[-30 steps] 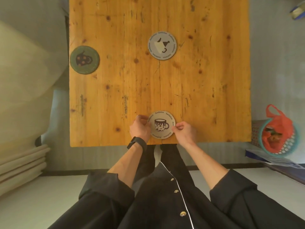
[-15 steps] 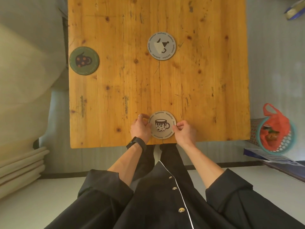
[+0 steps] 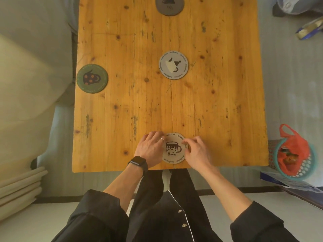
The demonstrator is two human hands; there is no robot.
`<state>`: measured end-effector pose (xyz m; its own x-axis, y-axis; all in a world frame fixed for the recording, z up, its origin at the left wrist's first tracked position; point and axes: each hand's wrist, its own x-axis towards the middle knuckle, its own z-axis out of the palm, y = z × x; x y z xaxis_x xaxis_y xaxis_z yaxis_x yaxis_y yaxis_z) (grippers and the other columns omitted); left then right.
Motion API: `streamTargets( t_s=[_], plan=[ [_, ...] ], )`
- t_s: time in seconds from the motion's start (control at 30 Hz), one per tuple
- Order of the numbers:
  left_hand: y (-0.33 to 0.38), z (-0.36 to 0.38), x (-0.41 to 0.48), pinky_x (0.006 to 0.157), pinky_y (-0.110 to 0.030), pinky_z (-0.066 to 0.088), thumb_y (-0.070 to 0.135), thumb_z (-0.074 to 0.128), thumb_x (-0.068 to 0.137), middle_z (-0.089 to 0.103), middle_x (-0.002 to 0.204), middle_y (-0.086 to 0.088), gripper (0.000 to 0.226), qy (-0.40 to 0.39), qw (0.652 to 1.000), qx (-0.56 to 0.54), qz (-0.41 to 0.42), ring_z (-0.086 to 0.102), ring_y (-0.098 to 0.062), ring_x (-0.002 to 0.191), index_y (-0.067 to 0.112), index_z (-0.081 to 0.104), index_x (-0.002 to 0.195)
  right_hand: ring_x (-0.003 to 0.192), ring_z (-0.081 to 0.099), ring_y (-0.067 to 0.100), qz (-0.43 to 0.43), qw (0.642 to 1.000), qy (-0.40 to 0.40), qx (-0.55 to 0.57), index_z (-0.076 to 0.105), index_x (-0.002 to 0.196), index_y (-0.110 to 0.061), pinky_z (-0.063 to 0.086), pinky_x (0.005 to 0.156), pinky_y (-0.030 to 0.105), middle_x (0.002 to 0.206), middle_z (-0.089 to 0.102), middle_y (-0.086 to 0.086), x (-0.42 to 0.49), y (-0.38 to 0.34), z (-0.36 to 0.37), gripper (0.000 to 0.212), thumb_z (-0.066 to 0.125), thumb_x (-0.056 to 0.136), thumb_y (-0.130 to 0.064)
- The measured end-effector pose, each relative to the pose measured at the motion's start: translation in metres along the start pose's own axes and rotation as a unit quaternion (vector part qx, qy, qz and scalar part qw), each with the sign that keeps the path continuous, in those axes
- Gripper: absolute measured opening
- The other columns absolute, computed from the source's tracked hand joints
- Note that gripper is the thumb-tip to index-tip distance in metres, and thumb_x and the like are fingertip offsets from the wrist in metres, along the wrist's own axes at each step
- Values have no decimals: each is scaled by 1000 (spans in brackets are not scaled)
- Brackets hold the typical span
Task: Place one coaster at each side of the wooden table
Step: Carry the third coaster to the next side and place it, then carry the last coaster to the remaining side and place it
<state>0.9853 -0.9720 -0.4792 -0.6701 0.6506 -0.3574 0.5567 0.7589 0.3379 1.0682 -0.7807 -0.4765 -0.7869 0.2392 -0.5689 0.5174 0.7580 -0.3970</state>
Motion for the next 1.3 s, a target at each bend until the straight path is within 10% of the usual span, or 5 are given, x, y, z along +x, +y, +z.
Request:
streamTargets(
  t_s=[0.27, 0.5, 0.77, 1.07, 1.3],
  plan=[
    [-44, -45, 103, 111, -49, 32, 46, 50, 89, 37, 150, -5, 54, 88, 989, -51, -111, 35, -31, 137, 28, 42, 139, 117, 57, 19, 54, 994, 26, 96, 51, 137, -20, 48, 102, 38, 137, 53, 3, 111, -34, -63, 48, 65, 94, -35],
    [-80, -41, 157, 119, -55, -7, 75, 9, 88, -20, 162, 5, 75, 52, 980, -42, -190, -20, -18, 148, 41, -16, 150, 118, 57, 31, 108, 985, 113, 77, 41, 142, -10, 54, 87, 44, 138, 51, 11, 207, -87, -108, 74, 60, 89, -58],
    [-82, -39, 162, 116, -53, -16, 77, 7, 88, -30, 158, 8, 74, 40, 977, -52, -202, -30, -15, 144, 44, -24, 146, 106, 63, 35, 225, 955, 161, 105, 35, 138, -7, 58, 78, 46, 128, 58, 17, 248, -127, -114, 92, 80, 74, -56],
    [-86, -42, 164, 111, -51, -24, 81, 2, 83, -46, 148, 9, 78, -35, 977, -46, -207, -40, -15, 138, 44, -35, 140, 101, 68, 29, 165, 936, 170, 261, 52, 121, -17, 60, 78, 46, 125, 66, 8, 228, -120, -101, 30, 65, 96, -22],
    [-78, -96, 169, 118, -55, 15, 56, 31, 94, -3, 165, 0, 64, -115, 956, -132, -235, 4, -29, 150, 32, 17, 152, 90, 65, 3, 141, 909, 114, 376, 52, 132, -27, 56, 68, 24, 115, 71, -2, 122, -84, -109, 35, 61, 99, -26]
  ],
)
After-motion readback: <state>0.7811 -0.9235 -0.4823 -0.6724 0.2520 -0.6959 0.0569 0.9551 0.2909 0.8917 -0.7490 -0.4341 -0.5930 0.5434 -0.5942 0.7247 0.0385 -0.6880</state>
